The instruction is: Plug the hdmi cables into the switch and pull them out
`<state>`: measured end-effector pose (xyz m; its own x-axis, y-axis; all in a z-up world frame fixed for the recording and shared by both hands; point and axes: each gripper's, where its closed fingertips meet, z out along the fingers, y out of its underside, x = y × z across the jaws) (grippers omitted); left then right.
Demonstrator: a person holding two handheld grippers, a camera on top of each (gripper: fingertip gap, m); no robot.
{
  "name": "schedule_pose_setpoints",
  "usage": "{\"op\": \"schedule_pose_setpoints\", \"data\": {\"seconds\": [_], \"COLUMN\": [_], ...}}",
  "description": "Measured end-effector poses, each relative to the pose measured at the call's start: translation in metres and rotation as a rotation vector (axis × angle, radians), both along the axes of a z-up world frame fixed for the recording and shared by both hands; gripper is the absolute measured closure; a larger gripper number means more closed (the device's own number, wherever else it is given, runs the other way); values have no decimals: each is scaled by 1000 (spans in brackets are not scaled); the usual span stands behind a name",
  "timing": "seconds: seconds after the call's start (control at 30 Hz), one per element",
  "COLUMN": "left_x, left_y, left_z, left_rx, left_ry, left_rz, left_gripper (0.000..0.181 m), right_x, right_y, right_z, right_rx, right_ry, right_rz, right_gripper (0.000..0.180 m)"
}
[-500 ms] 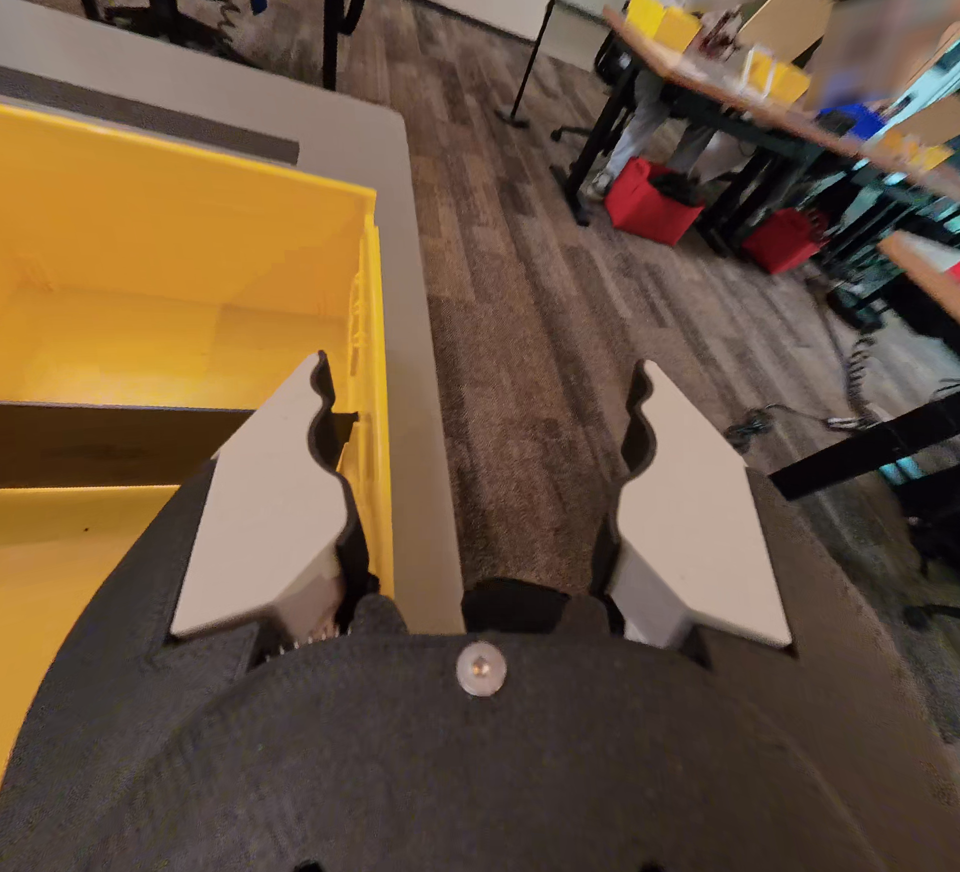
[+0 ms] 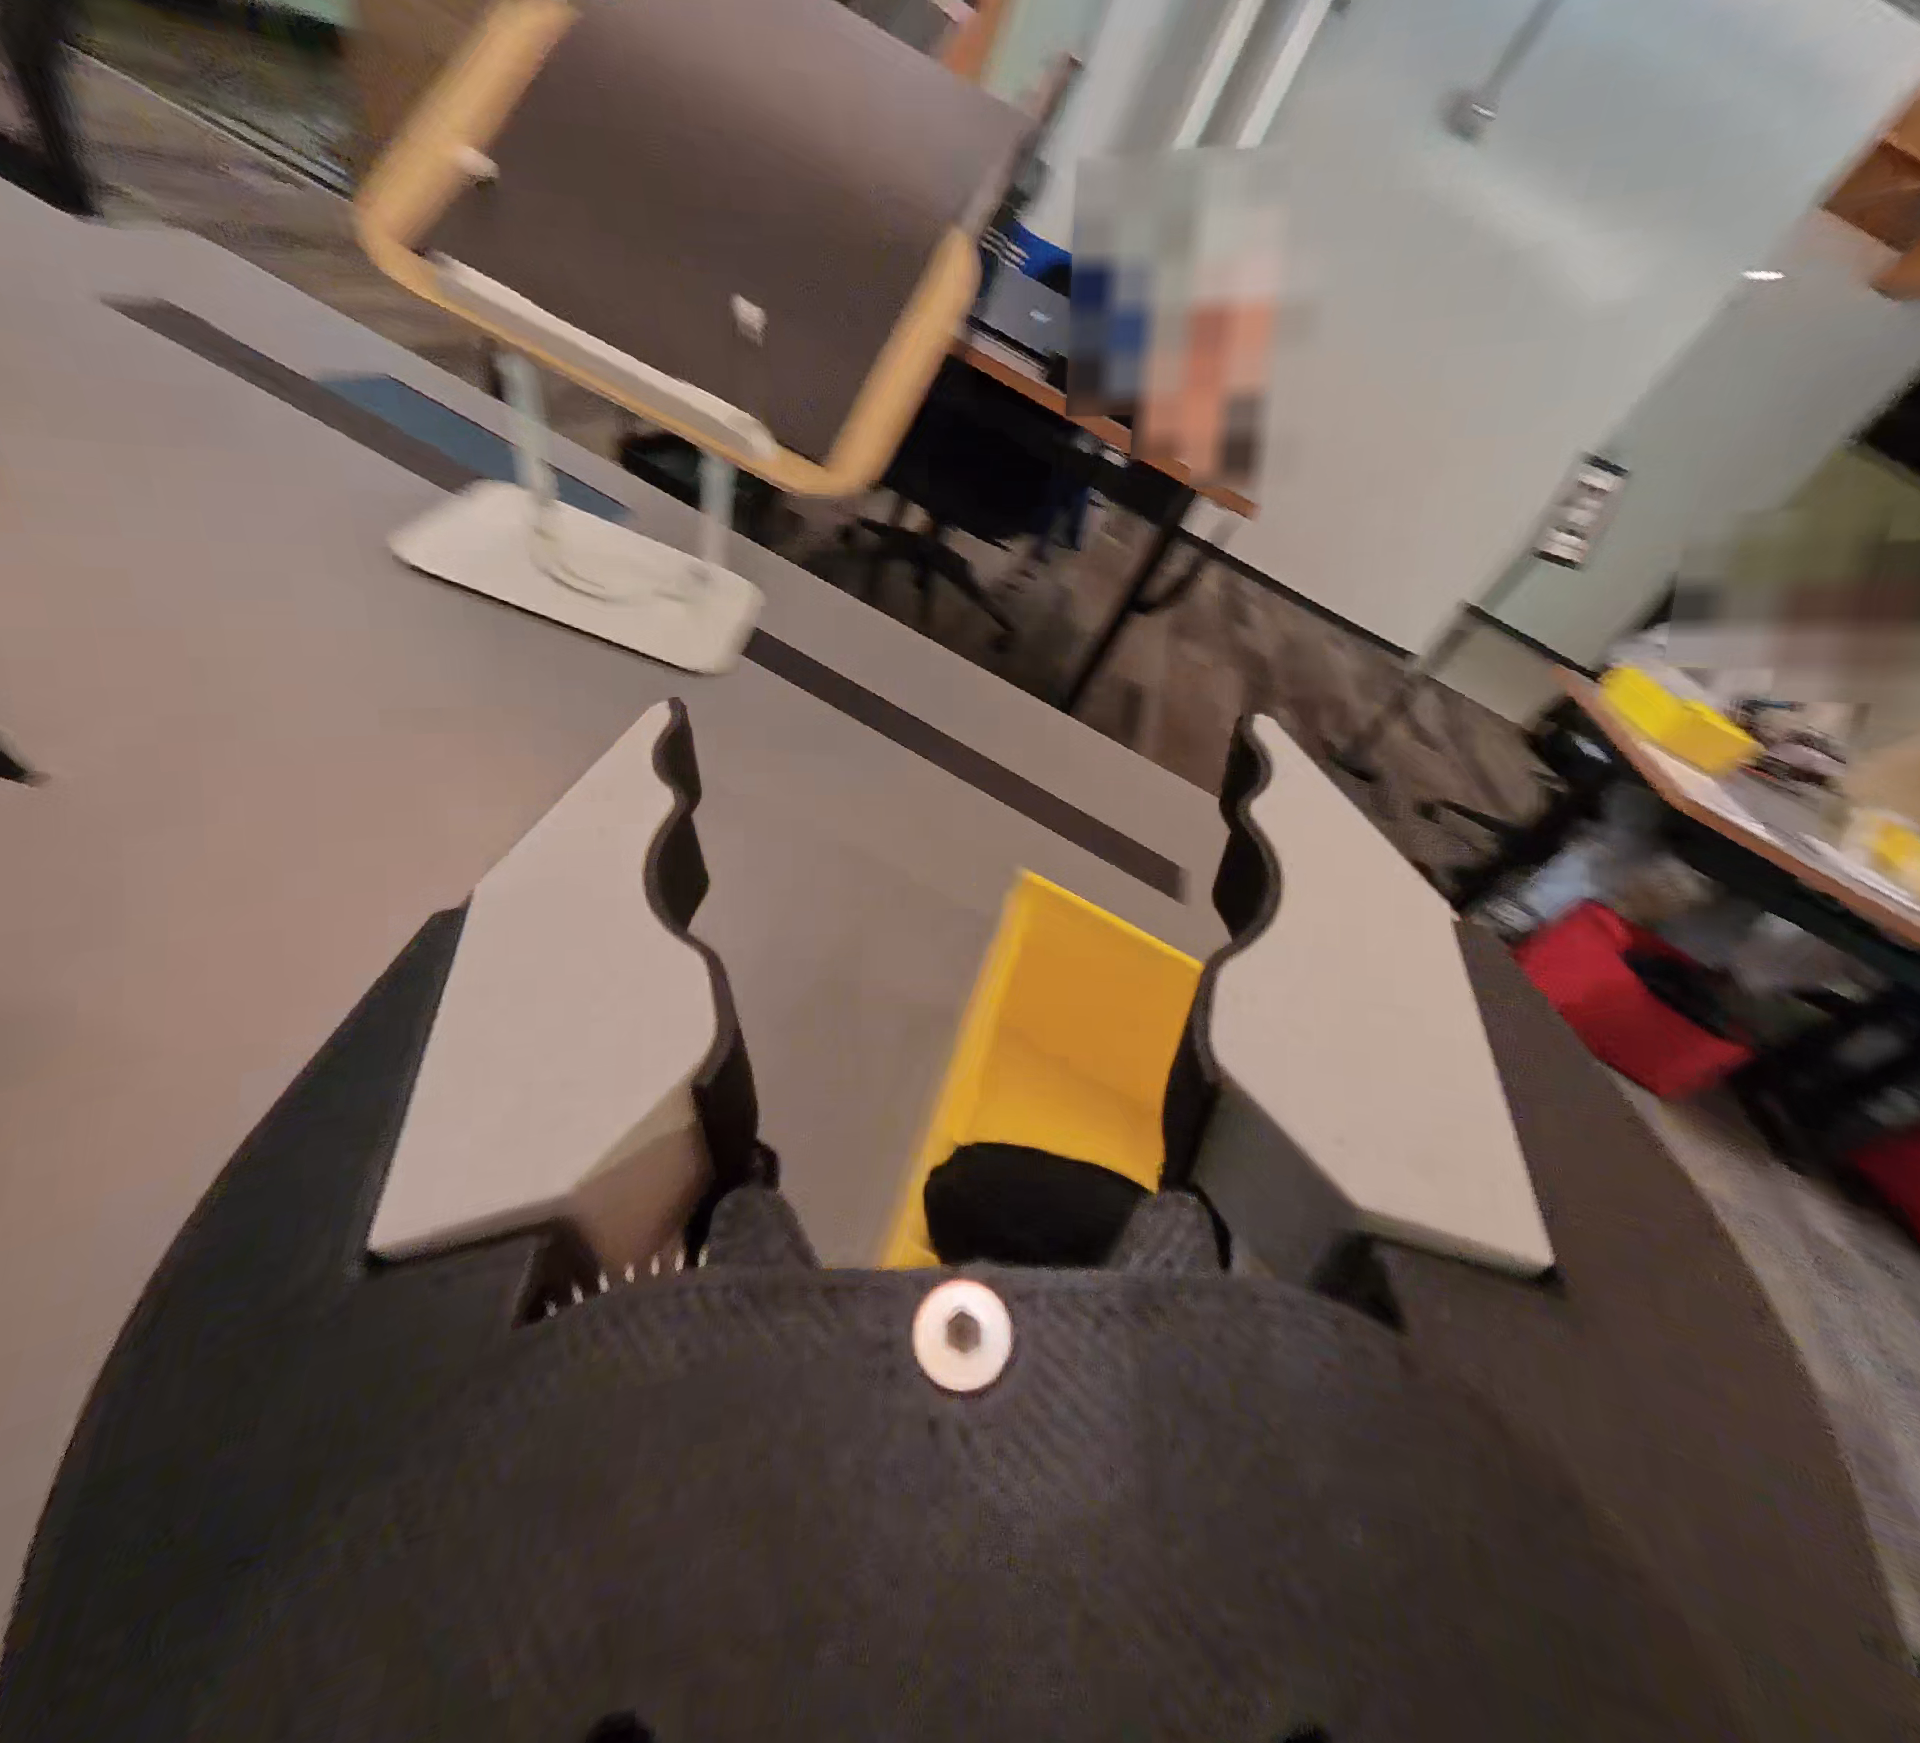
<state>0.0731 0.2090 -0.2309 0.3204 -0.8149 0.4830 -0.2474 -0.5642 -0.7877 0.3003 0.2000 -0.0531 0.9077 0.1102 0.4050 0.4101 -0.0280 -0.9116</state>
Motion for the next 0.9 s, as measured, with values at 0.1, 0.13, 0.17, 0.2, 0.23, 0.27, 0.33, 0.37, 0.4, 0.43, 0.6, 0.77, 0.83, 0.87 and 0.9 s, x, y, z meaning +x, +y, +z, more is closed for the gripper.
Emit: {"op": "schedule_pose_setpoints", "data": {"seconds": [0.1,0.13,0.17,0.2,0.23,0.27,0.33,0.37,0.4,0.43,0.6,0.77,0.83,0.87,0.9], "left_x": [-30,-38,-46,-51,-53,-52,-53,-54,-55,-57,-73,-94,-107,-114,-120], "left_y": [4,7,10,12,10,6,4,4,4,5,17,23,26,28,29], "left_z": [2,4,7,11,10,9,16,21,25,28,25,2,-2,-3,-4], "left_rx": [22,14,-4,-23,-46,-67,-57,-40,-24,-9,-29,-54,-54,-47,-41], "left_ry": [-9,-24,-62,-105,-119,-115,-135,-137,-135,-133,-138,-95,-82,-75,-68], "left_rz": [49,72,104,130,123,103,98,94,87,87,124,179,210,228,244], "left_gripper": [85,85,86,90,91,90,90,90,90,90,90,89,89,89,89], "right_x": [-79,-102,-123,-144,-162,-178,-209,-221,-230,-236,-261,-279,-288,-293,-298], "right_y": [12,16,19,23,26,30,35,38,42,46,55,65,71,75,78], "right_z": [-2,-5,-9,-15,-23,-32,-47,-57,-70,-84,-143,-159,-163,-165,-167], "right_rx": [-35,-46,-53,-61,-77,-94,-102,-115,-126,-136,-256,-281,-287,-286,-284], "right_ry": [90,122,158,193,230,285,430,474,493,511,553,405,346,309,272], "right_rz": [159,195,224,254,276,291,335,350,350,344,362,387,402,408,415], "right_gripper": [81,82,82,83,83,83,83,83,85,85,84,82,82,81,81]}}
